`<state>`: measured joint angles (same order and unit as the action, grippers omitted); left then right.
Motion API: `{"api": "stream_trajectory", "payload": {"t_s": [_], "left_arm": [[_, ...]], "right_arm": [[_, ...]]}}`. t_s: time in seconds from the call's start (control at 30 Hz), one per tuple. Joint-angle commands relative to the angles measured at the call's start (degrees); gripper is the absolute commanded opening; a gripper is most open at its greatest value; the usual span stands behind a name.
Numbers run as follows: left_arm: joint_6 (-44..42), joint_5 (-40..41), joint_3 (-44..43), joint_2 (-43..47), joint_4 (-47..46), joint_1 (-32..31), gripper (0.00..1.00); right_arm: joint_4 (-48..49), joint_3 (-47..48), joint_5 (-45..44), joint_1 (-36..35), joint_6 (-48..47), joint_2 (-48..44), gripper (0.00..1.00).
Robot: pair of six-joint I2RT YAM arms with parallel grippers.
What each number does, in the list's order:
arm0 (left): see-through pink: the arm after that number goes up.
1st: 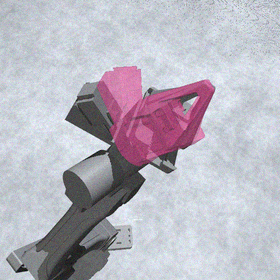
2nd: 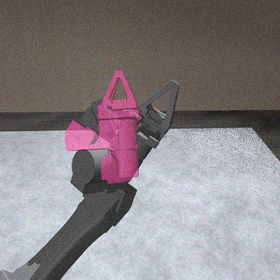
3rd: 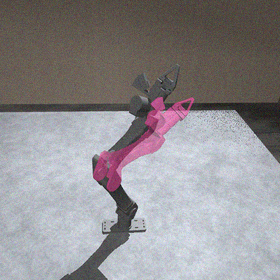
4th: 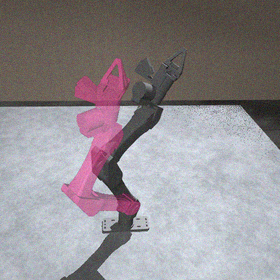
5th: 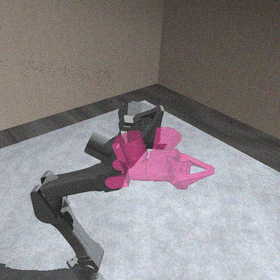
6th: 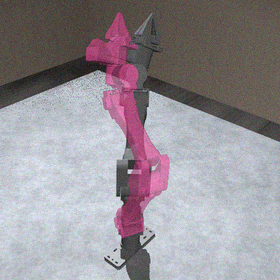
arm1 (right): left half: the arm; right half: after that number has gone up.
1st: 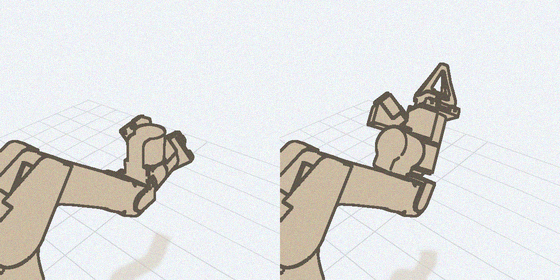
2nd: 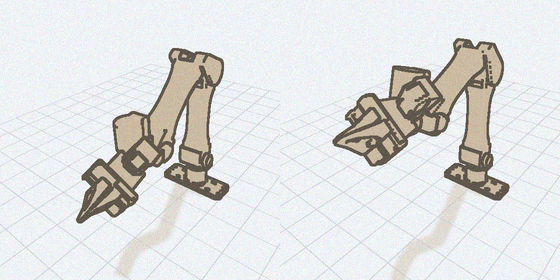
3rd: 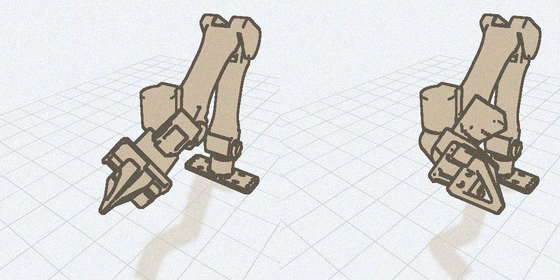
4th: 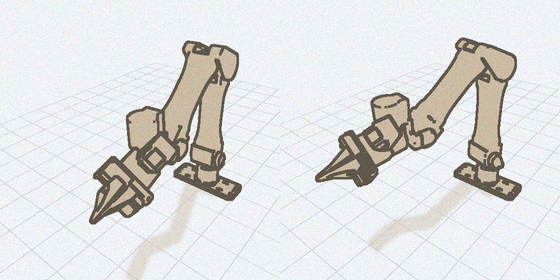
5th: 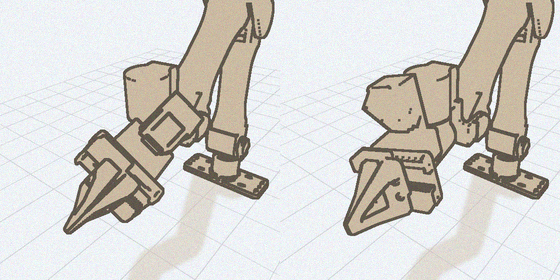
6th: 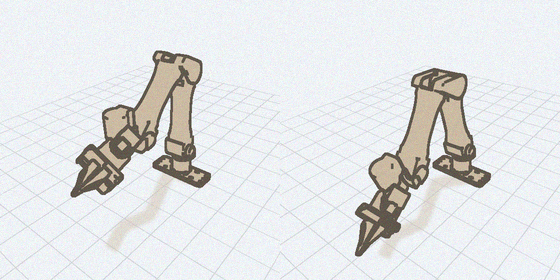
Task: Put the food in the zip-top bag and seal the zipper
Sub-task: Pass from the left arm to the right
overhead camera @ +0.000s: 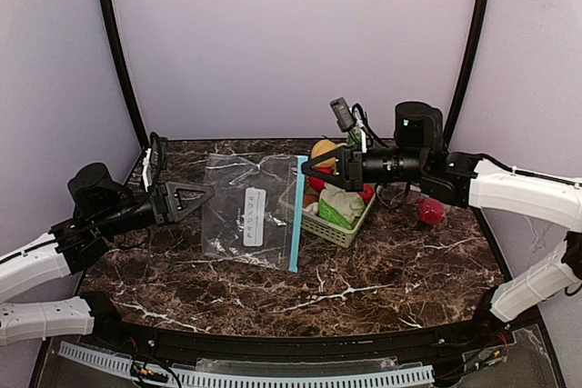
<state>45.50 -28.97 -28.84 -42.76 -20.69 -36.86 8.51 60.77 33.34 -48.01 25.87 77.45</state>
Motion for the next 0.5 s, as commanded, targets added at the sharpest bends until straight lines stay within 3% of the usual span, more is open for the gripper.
{"api": "stream_trajectory", "payload": {"t_s": [0.0,0.1,0.2,0.27,0.47], "left_arm": [[-9.42,13.12,-7.49,2.98,25.61,0.30,0.54],[-17.26,29.65,-15.57,2.91,39.78,0.30,0.71],[-23.36,34.22,-22.05,-0.47,48.59,0.30,0.78],[-27.86,32.39,-26.48,-3.75,49.93,0.30,0.80],[-36.02,11.99,-36.34,-13.81,46.89,-0.22,0.81]], "right_arm": [[-7.17,3.10,-2.04,-0.44,-5.66,-3.28,0.00],[-14.99,5.04,-3.36,-0.42,-9.85,-4.63,0.00],[-21.77,6.88,-3.23,-0.42,-13.28,-5.40,0.00],[-25.40,8.32,-2.30,-0.55,-14.83,-5.17,0.00],[-31.34,11.29,0.77,-1.91,-17.61,-3.73,0.00]]}}
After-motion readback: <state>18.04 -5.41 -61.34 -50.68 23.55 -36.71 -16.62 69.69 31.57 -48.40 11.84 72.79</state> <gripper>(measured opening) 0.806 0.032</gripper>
